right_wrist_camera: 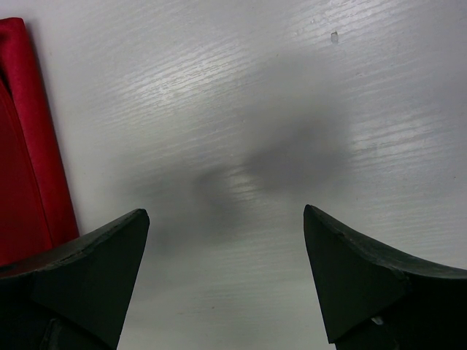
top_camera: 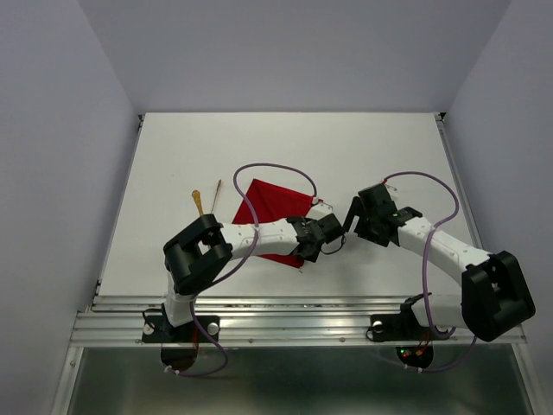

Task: Fold the napkin into a case and place the utensils inside
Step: Pick up the upper triangle-folded napkin from the center of the board.

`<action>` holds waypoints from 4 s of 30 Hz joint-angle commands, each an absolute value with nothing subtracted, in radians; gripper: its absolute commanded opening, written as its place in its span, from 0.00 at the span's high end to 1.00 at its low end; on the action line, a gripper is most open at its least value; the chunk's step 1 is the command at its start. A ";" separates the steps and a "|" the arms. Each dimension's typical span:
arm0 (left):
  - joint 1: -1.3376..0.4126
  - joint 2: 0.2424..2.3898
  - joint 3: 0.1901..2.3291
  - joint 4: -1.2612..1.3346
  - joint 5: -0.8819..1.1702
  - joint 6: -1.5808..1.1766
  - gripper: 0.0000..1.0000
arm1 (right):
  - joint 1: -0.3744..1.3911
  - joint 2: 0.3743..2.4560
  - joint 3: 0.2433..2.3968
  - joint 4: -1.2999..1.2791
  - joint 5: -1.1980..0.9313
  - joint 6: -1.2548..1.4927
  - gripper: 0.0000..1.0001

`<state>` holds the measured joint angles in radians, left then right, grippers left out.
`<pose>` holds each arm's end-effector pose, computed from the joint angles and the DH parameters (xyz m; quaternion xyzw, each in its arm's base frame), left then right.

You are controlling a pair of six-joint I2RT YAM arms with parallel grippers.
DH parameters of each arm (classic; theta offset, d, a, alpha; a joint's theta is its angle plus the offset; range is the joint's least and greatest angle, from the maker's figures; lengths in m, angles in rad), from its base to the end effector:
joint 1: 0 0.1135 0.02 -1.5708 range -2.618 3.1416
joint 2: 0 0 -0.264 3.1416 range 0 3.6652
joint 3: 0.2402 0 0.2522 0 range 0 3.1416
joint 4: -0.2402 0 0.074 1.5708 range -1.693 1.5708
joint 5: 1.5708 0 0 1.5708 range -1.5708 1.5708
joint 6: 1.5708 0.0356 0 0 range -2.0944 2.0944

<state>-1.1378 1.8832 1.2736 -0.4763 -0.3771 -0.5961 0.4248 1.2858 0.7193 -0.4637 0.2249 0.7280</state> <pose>0.1740 -0.3451 0.1789 0.2118 0.9308 -0.0620 0.2913 0.2225 0.0919 0.1928 0.1742 0.9421 0.0539 0.2814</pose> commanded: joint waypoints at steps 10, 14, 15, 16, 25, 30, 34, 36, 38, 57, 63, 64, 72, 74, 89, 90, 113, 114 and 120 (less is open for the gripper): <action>-1.146 1.943 1.267 -0.449 -0.408 -0.554 0.50 | 0.419 1.292 0.762 -0.459 0.222 0.709 0.08; -1.146 1.968 1.272 -0.443 -0.403 -0.543 0.59 | 0.419 1.287 0.762 -0.460 0.221 0.710 0.08; -1.146 1.971 1.272 -0.440 -0.403 -0.538 0.60 | 0.419 1.285 0.762 -0.459 0.221 0.709 0.08; -1.144 1.976 1.270 -0.436 -0.400 -0.538 0.65 | 0.419 1.284 0.762 -0.459 0.221 0.710 0.08; -1.112 1.918 1.209 -0.359 -0.304 -0.482 1.00 | 0.419 1.252 0.781 -0.471 0.163 0.704 0.08; -1.075 1.794 1.145 -0.299 -0.244 -0.453 1.00 | 0.419 1.273 0.813 -0.433 0.045 0.696 0.07; -1.045 1.695 1.100 -0.259 -0.173 -0.428 1.00 | 0.419 1.316 0.813 -0.351 -0.075 0.724 0.07; -1.034 1.665 1.079 -0.239 -0.154 -0.419 1.00 | 0.419 1.336 0.813 -0.292 -0.110 0.741 0.07; -1.026 1.629 1.066 -0.230 -0.130 -0.414 1.00 | 0.419 1.370 0.807 -0.243 -0.167 0.773 0.07; -0.999 1.559 1.011 -0.176 -0.058 -0.394 1.00 | 0.440 1.661 0.807 0.106 -0.250 0.957 0.23; -0.997 1.552 1.006 -0.178 -0.055 -0.387 1.00 | 0.440 1.649 0.808 0.081 -0.233 0.957 0.33; -0.997 1.554 1.006 -0.178 -0.055 -0.387 1.00 | 0.440 1.626 0.801 0.078 -0.216 0.965 0.30; -0.997 1.565 1.019 -0.176 -0.055 -0.387 1.00 | 0.417 1.425 0.670 0.064 -0.144 0.982 0.15; -0.997 1.563 1.020 -0.175 -0.055 -0.385 1.00 | 0.408 1.401 0.646 0.064 -0.156 0.979 0.11; -0.996 1.542 1.011 -0.178 -0.043 -0.379 1.00 | 0.408 1.675 0.716 0.281 -0.377 1.032 0.20; -0.996 1.539 1.009 -0.175 -0.044 -0.379 1.00 | 0.408 1.683 0.721 0.294 -0.377 1.034 0.22; -1.023 1.500 1.002 -0.233 -0.089 -0.347 0.28 | 0.408 1.675 0.739 0.230 -0.273 1.028 0.99; -1.034 1.502 1.006 -0.238 -0.106 -0.353 0.29 | 0.408 1.668 0.736 0.229 -0.272 1.029 0.99; -1.143 1.548 1.052 -0.249 -0.248 -0.425 0.37 | 0.408 1.649 0.733 0.213 -0.262 1.031 0.99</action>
